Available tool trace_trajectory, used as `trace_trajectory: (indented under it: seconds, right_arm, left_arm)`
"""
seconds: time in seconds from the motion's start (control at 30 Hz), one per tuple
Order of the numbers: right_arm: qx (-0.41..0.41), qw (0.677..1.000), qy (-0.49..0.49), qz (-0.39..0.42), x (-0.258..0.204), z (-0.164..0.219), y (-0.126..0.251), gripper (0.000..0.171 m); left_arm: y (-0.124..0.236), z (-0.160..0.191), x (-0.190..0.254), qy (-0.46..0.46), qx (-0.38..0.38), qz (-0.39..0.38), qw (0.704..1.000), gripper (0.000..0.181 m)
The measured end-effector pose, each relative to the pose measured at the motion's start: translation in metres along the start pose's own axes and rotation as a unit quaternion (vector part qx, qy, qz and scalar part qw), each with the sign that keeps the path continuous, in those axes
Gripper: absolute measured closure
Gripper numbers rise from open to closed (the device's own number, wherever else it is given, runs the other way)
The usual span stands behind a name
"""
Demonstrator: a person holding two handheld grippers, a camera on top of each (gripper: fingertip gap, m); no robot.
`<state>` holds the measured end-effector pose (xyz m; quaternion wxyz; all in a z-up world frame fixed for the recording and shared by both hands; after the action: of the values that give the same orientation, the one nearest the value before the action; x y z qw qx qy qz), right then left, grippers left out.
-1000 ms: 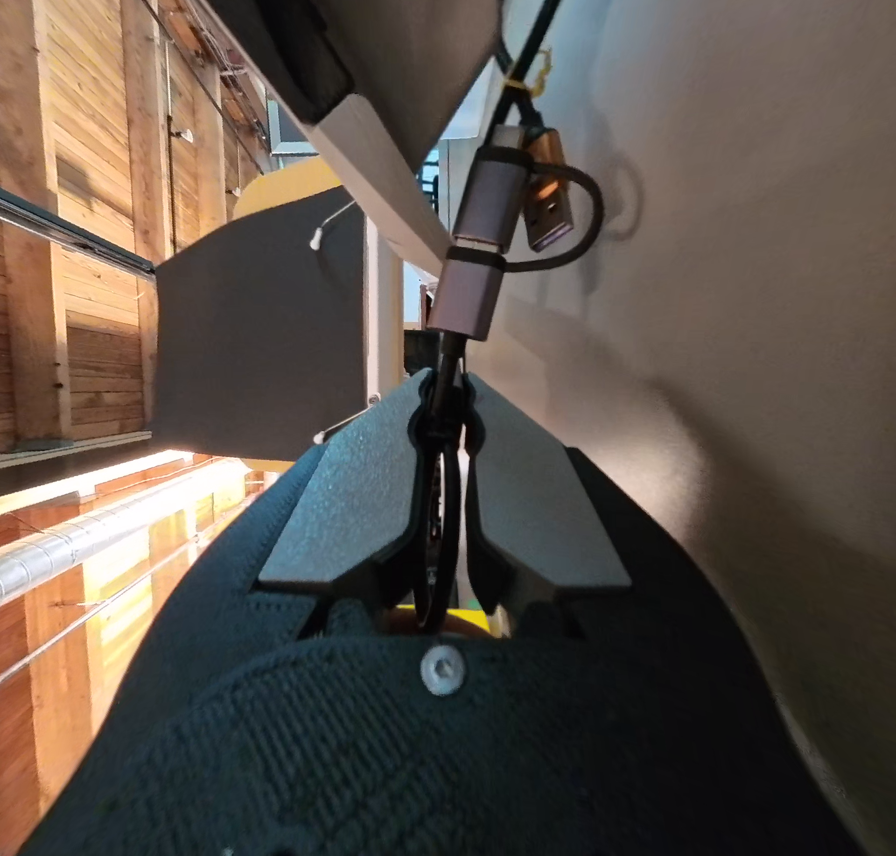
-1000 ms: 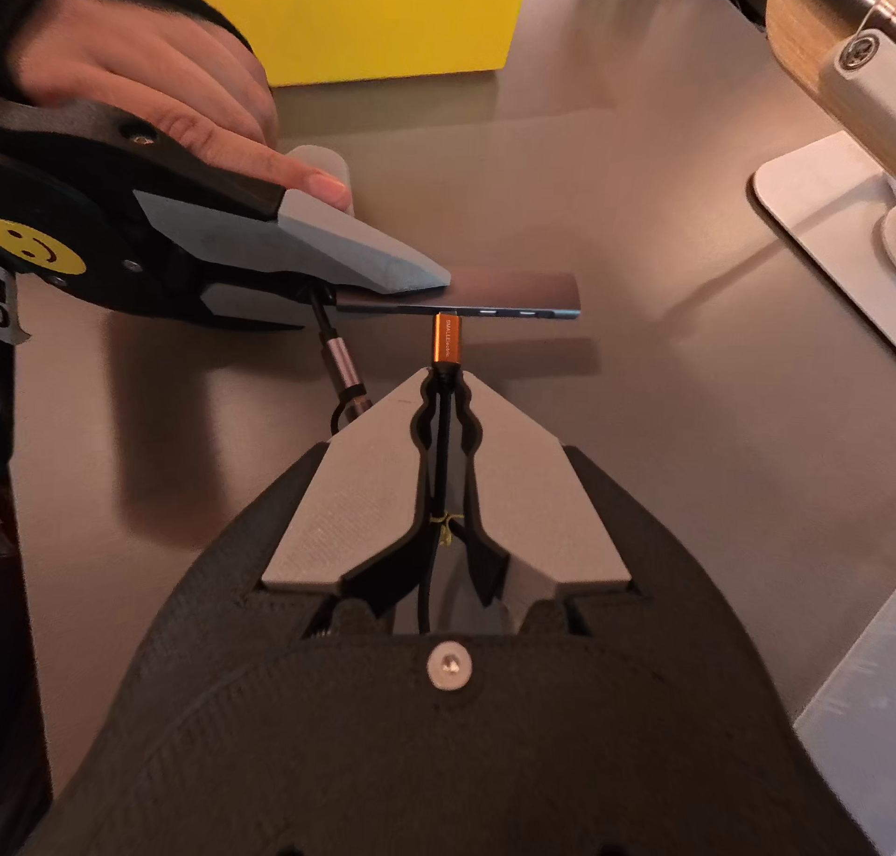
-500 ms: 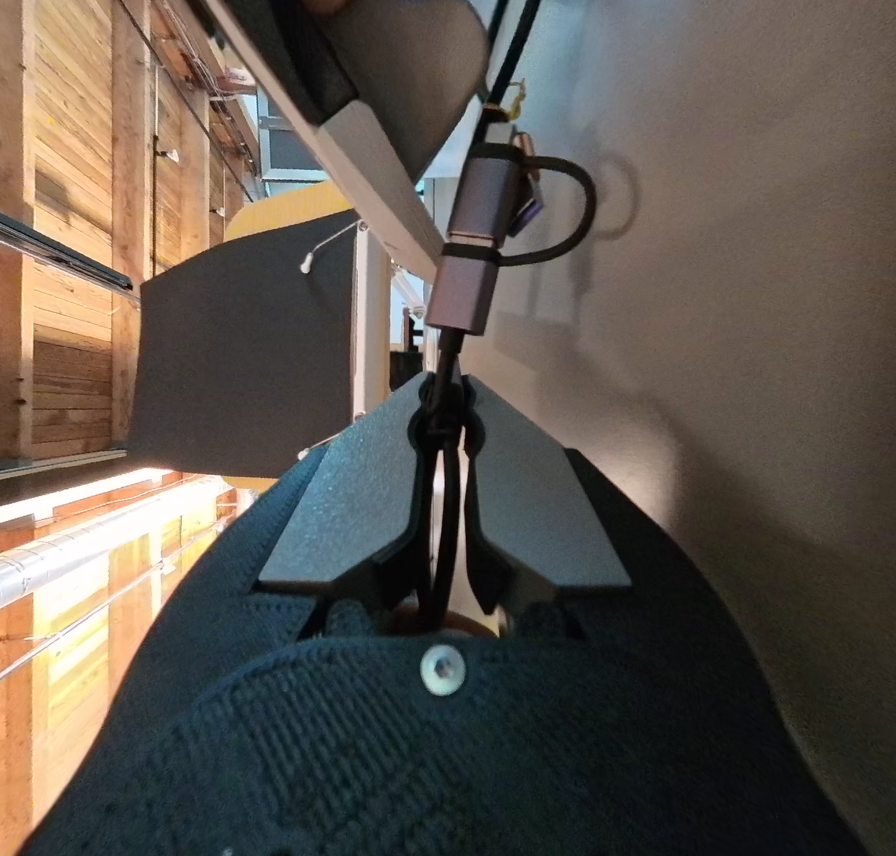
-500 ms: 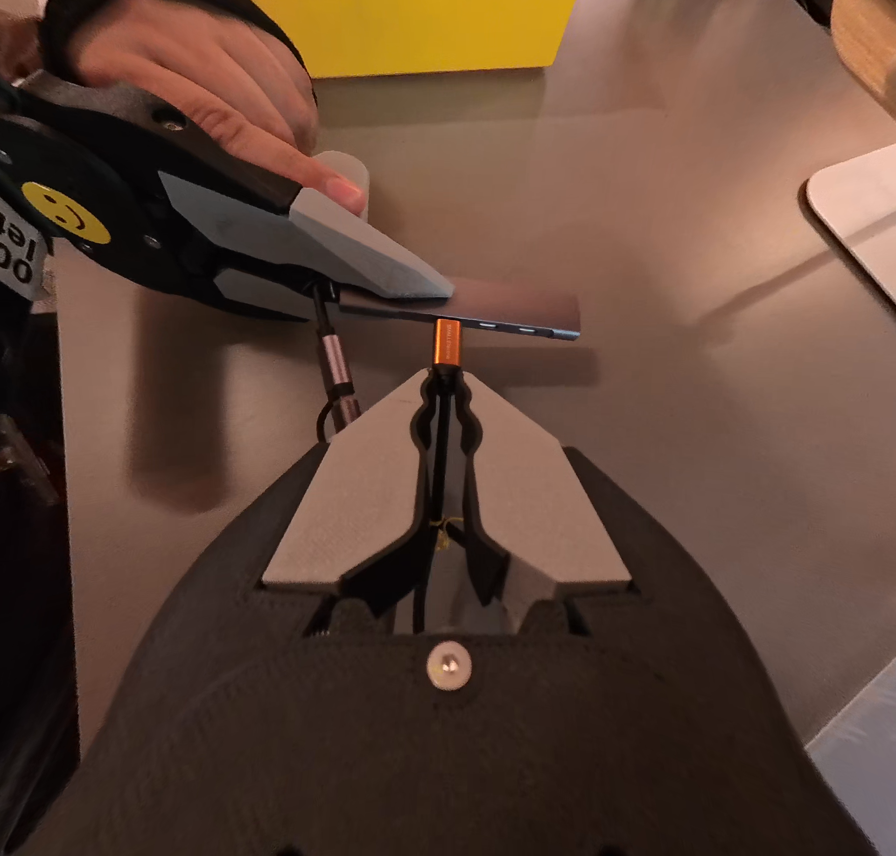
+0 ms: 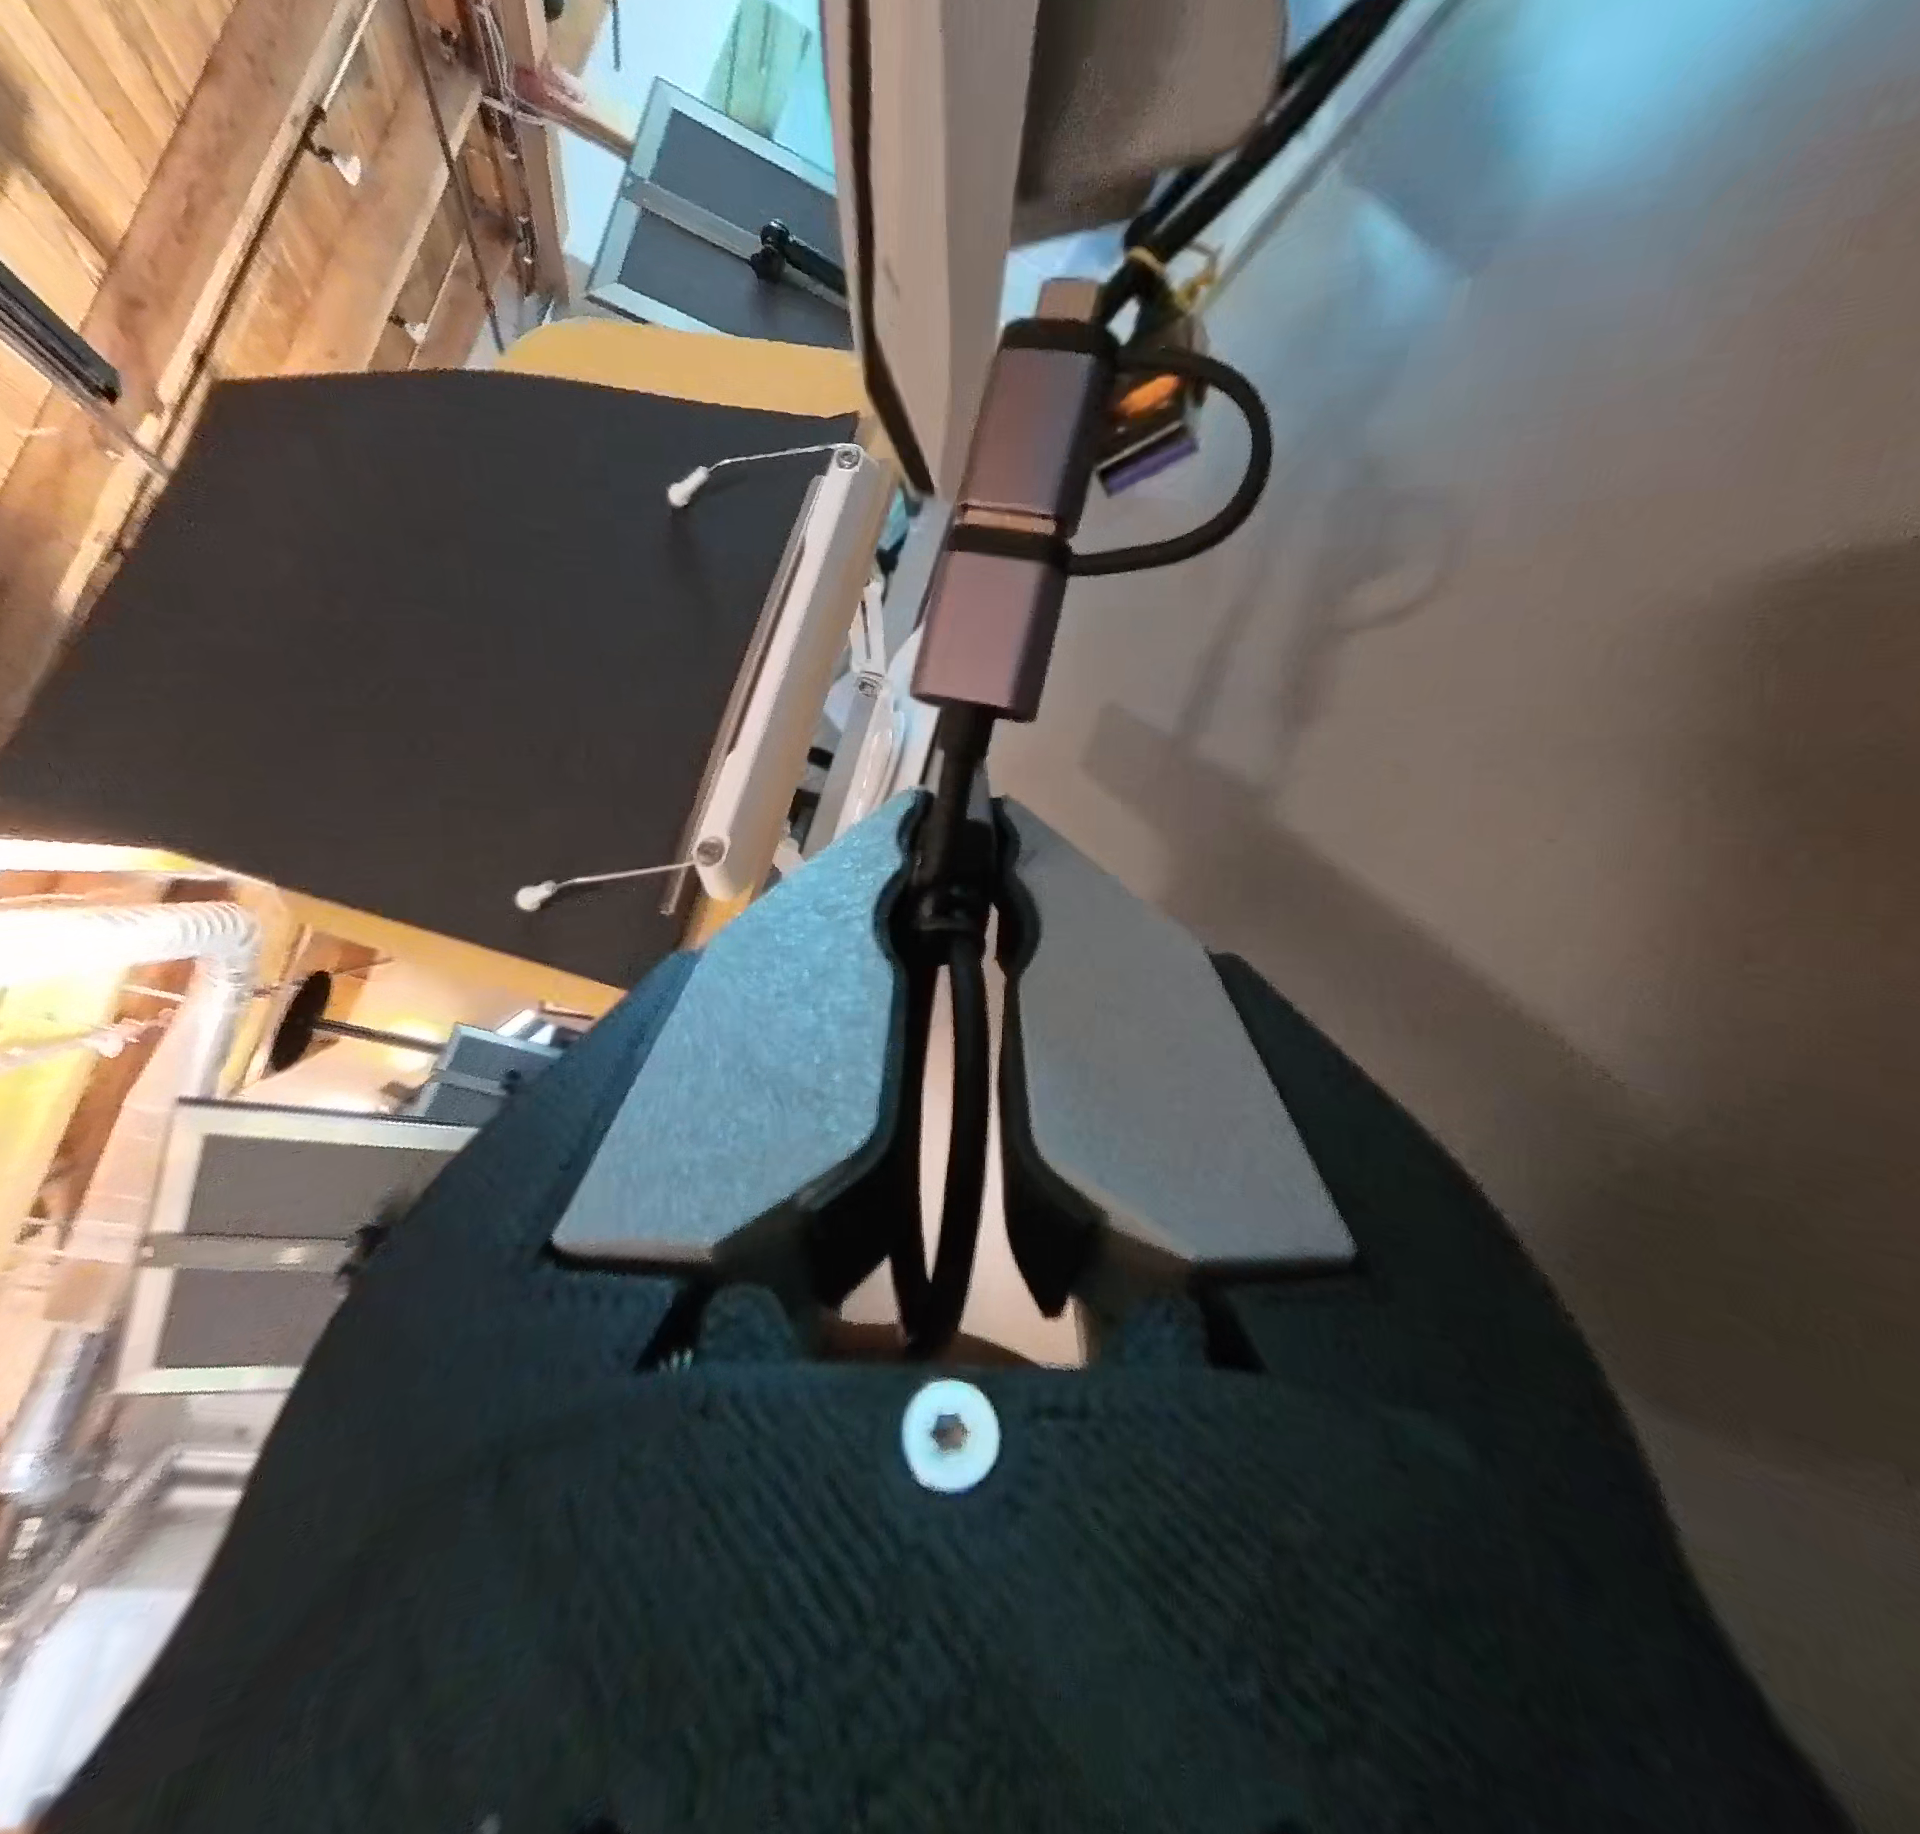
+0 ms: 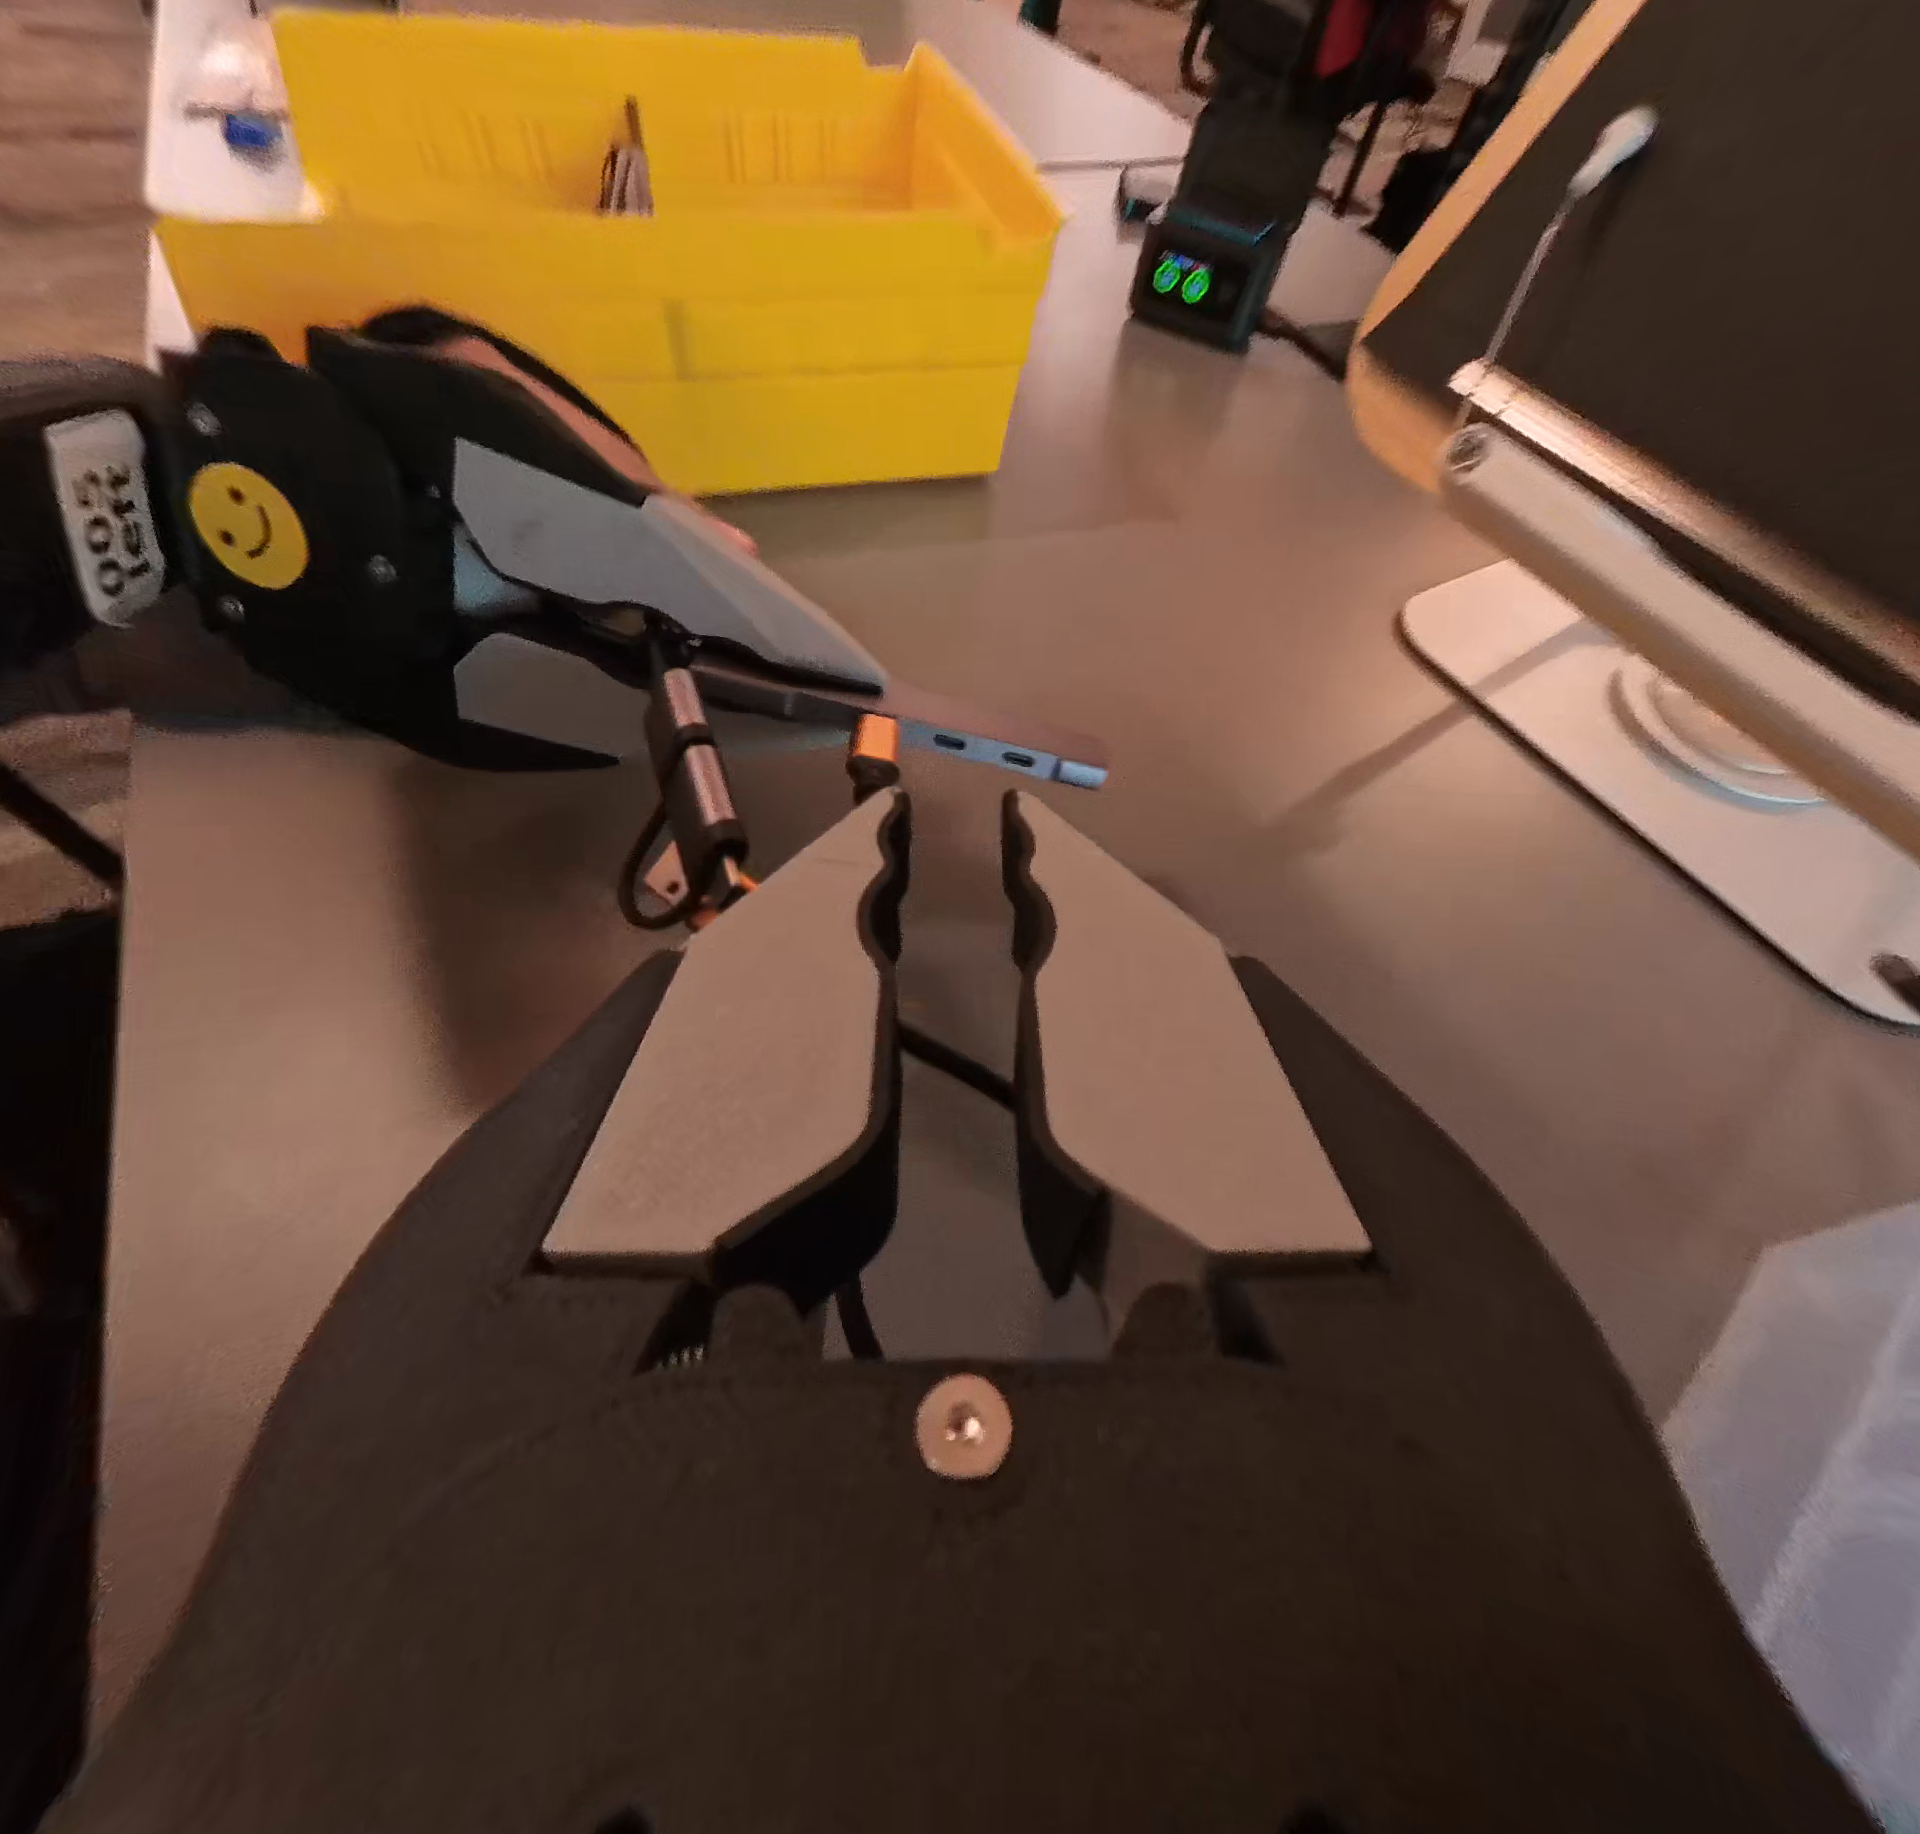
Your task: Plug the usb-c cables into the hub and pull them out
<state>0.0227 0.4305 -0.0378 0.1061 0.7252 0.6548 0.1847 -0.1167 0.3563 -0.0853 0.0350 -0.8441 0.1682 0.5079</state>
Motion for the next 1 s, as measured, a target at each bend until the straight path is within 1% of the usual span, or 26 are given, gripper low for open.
trace_trajectory:
  seconds: [0.1, 0.17, 0.27, 0.37, 0.47, 0.53, 0.6, 0.7, 0.73, 0.8, 0.83, 0.9, 1.0]
  right_arm:
    - [0.023, 1.0, -0.007, 0.017, 0.003, -0.017, 0.023, 0.157]
    - [0.018, 0.999, -0.009, 0.026, 0.005, -0.024, 0.036, 0.146]
    - [0.004, 1.0, -0.014, 0.005, 0.003, -0.028, 0.048, 0.134]
    - [0.008, 1.0, -0.02, -0.008, 0.002, -0.031, 0.054, 0.131]
    - [0.004, 0.999, -0.023, -0.049, -0.01, -0.036, 0.055, 0.123]
    - [-0.022, 0.997, -0.009, -0.077, -0.019, -0.034, 0.051, 0.123]
    - [-0.051, 0.994, 0.02, -0.096, -0.028, -0.027, 0.043, 0.121]
    - [-0.096, 0.988, 0.066, -0.103, -0.039, -0.015, 0.026, 0.119]
    - [-0.106, 0.987, 0.082, -0.089, -0.041, -0.013, 0.021, 0.123]
    - [-0.109, 0.987, 0.114, -0.029, -0.038, -0.015, 0.015, 0.153]
    - [-0.103, 0.987, 0.124, -0.012, -0.036, -0.016, 0.015, 0.154]
    - [-0.088, 0.989, 0.117, -0.019, -0.036, -0.017, 0.016, 0.154]
    - [-0.051, 0.992, 0.095, -0.068, -0.04, -0.02, 0.017, 0.147]
  left_arm:
    - [0.006, -0.001, -0.01, 0.068, 0.041, 0.011, 0.997, 0.174]
    - [0.012, -0.005, -0.016, 0.121, 0.088, 0.033, 0.988, 0.174]
    - [0.018, -0.013, -0.02, 0.189, 0.14, 0.079, 0.969, 0.174]
    - [0.021, -0.017, -0.02, 0.232, 0.171, 0.115, 0.951, 0.174]
    - [0.026, -0.022, -0.021, 0.271, 0.205, 0.155, 0.927, 0.174]
    - [0.03, -0.025, -0.023, 0.294, 0.229, 0.174, 0.912, 0.173]
    - [0.033, -0.028, -0.023, 0.302, 0.242, 0.188, 0.903, 0.174]
    - [0.034, -0.031, -0.025, 0.32, 0.26, 0.194, 0.89, 0.175]
    - [0.034, -0.03, -0.026, 0.325, 0.26, 0.197, 0.888, 0.174]
    - [0.034, -0.028, -0.027, 0.326, 0.257, 0.195, 0.889, 0.174]
    - [0.035, -0.028, -0.028, 0.328, 0.259, 0.195, 0.887, 0.174]
    - [0.036, -0.028, -0.03, 0.335, 0.262, 0.196, 0.884, 0.174]
    - [0.037, -0.028, -0.029, 0.346, 0.269, 0.219, 0.872, 0.174]
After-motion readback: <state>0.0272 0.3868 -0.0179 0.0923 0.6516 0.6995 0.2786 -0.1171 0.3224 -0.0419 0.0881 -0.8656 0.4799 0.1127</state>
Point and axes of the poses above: each gripper's, where its closed fingertips meet, y back along the fingers, z out of its underside, x = y × z across the jaws, the point moved 8 cm from there along y, back along the fingers, and after that the axes turned 2 degrees about y, right-handed, at the moved point
